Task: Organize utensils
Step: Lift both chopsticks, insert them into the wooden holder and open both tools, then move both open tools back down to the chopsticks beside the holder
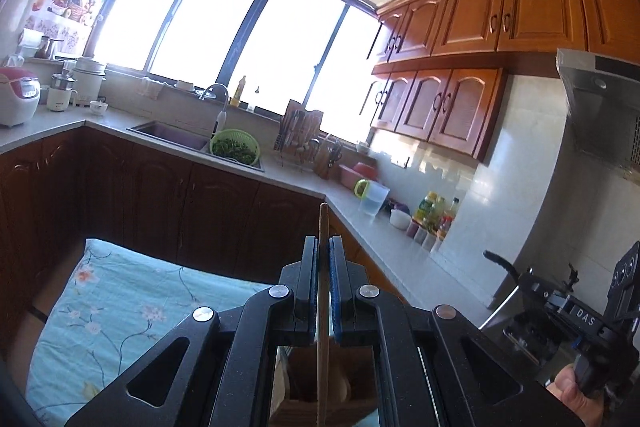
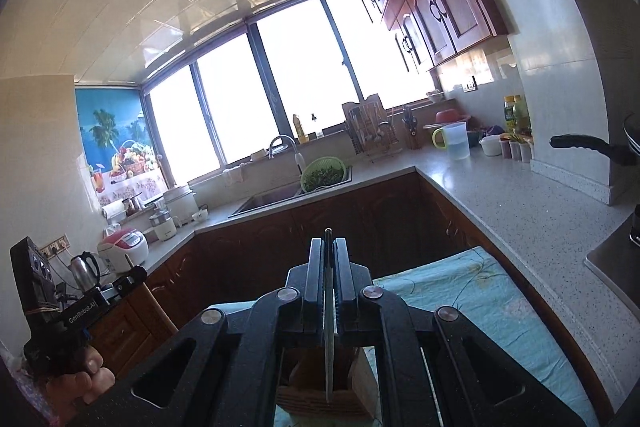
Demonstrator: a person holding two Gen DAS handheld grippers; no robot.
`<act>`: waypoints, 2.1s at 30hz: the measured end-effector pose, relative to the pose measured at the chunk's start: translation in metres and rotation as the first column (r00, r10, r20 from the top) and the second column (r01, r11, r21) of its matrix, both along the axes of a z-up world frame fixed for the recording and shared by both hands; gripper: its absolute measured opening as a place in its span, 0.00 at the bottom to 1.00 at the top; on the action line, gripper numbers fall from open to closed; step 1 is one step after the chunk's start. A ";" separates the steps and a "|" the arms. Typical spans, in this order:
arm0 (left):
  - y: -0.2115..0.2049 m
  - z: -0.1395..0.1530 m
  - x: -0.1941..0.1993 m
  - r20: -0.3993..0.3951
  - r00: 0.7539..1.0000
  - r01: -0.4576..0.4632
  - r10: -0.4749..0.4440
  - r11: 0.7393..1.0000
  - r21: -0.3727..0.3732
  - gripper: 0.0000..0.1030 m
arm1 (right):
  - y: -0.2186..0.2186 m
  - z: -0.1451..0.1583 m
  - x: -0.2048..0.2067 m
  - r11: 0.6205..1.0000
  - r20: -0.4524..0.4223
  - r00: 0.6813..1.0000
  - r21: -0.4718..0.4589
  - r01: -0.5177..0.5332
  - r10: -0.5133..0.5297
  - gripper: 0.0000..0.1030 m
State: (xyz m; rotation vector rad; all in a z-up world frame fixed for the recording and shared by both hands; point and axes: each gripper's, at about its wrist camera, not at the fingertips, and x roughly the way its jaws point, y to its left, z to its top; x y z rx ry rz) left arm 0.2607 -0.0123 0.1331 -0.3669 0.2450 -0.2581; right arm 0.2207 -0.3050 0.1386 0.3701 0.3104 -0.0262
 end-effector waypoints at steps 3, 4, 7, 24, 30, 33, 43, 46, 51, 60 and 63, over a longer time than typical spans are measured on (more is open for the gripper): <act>-0.005 -0.016 0.015 0.018 0.999 -0.051 0.051 0.998 -0.023 0.03 | 0.000 -0.012 0.015 1.000 -0.013 1.000 0.007 0.021 -0.021 0.04; -0.007 -0.024 0.020 0.015 0.998 -0.060 0.061 0.998 -0.032 0.03 | 0.001 -0.018 0.018 1.000 -0.021 0.999 0.008 0.025 -0.025 0.04; -0.017 -0.049 0.030 0.002 0.997 -0.076 0.077 0.996 -0.036 0.03 | 0.004 -0.036 0.024 1.000 -0.039 0.999 0.007 0.030 -0.030 0.04; -0.037 -0.094 0.058 -0.127 0.992 -0.011 0.016 0.999 0.040 0.04 | 0.006 -0.094 0.040 1.000 -0.152 0.988 0.016 0.017 -0.015 0.05; -0.022 -0.088 0.052 -0.131 0.991 -0.008 0.014 0.999 0.045 0.05 | 0.006 -0.093 0.043 1.000 -0.161 0.987 0.011 0.015 -0.013 0.05; -0.023 -0.088 0.051 -0.141 0.990 -0.006 0.014 0.999 0.052 0.05 | 0.004 -0.092 0.043 1.000 -0.168 0.986 0.018 0.017 -0.014 0.07; -0.006 -0.074 0.018 -0.136 0.989 -0.053 0.057 0.998 0.035 0.70 | -0.009 -0.080 0.013 0.996 -0.101 0.995 0.086 0.023 -0.014 0.89; 0.000 -0.077 -0.001 -0.157 0.986 -0.057 0.064 0.997 0.050 0.78 | -0.011 -0.077 -0.007 0.996 -0.092 0.995 0.085 0.030 -0.022 0.97; 0.008 -0.086 -0.036 -0.205 0.977 -0.051 0.064 0.996 0.068 0.78 | -0.009 -0.083 -0.039 0.997 -0.112 0.993 0.070 0.035 -0.027 0.97; 0.023 -0.098 -0.084 -0.333 0.940 -0.060 0.077 0.996 0.060 0.78 | -0.007 -0.118 -0.092 0.994 -0.221 0.975 0.090 0.057 -0.036 0.97; 0.027 -0.104 -0.095 -0.374 0.925 -0.058 0.073 0.997 0.052 0.78 | -0.007 -0.134 -0.107 0.992 -0.260 0.965 0.105 0.066 -0.037 0.97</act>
